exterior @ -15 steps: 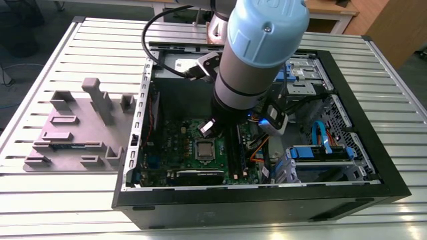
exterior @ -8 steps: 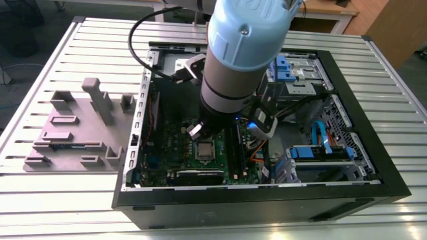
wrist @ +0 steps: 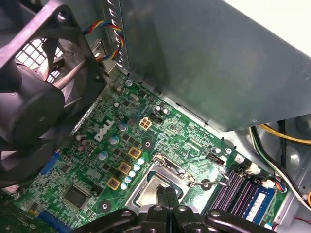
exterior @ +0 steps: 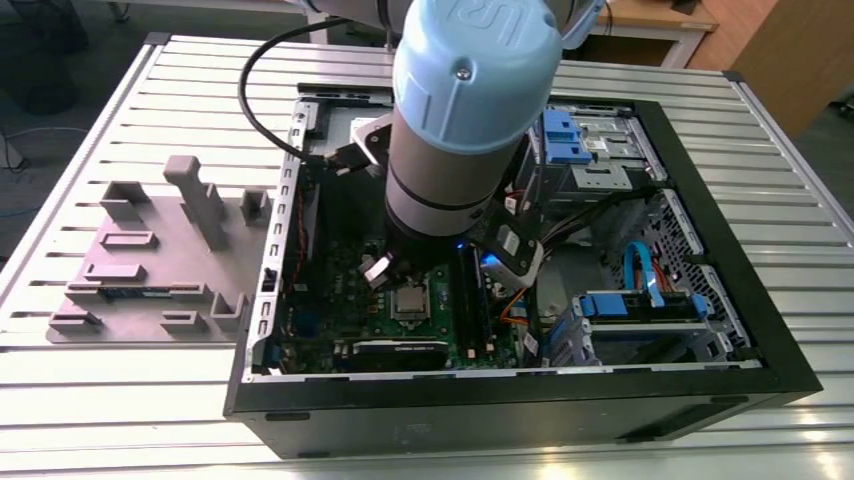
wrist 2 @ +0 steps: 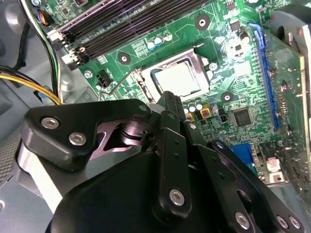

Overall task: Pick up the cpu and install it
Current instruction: 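Close the cpu cover, then install the first cpu locking lever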

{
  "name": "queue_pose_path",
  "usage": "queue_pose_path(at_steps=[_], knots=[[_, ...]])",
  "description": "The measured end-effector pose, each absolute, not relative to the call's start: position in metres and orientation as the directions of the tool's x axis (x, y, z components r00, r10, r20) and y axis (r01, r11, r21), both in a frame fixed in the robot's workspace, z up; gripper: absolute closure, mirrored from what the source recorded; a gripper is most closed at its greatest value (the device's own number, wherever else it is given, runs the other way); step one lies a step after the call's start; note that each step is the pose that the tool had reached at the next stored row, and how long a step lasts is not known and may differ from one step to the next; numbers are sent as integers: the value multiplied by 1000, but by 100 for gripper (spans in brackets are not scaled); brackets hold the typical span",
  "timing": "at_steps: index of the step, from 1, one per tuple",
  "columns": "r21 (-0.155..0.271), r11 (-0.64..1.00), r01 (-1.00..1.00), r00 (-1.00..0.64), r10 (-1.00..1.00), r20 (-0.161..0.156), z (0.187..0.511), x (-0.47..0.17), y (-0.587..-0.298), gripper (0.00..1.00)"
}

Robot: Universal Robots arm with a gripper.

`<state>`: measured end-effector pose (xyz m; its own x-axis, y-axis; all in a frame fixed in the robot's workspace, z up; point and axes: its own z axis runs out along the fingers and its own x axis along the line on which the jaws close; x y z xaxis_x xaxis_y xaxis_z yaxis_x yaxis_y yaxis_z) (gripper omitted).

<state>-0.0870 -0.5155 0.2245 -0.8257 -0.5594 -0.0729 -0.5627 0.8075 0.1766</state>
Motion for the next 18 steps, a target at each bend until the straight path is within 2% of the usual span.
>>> queue_pose_path(at_steps=[14,18], knots=[[174,808,-563,-826,-560,-71,224,-87,-516,89],[174,808,-563,-826,-559,-71,247,-87,-515,89]])
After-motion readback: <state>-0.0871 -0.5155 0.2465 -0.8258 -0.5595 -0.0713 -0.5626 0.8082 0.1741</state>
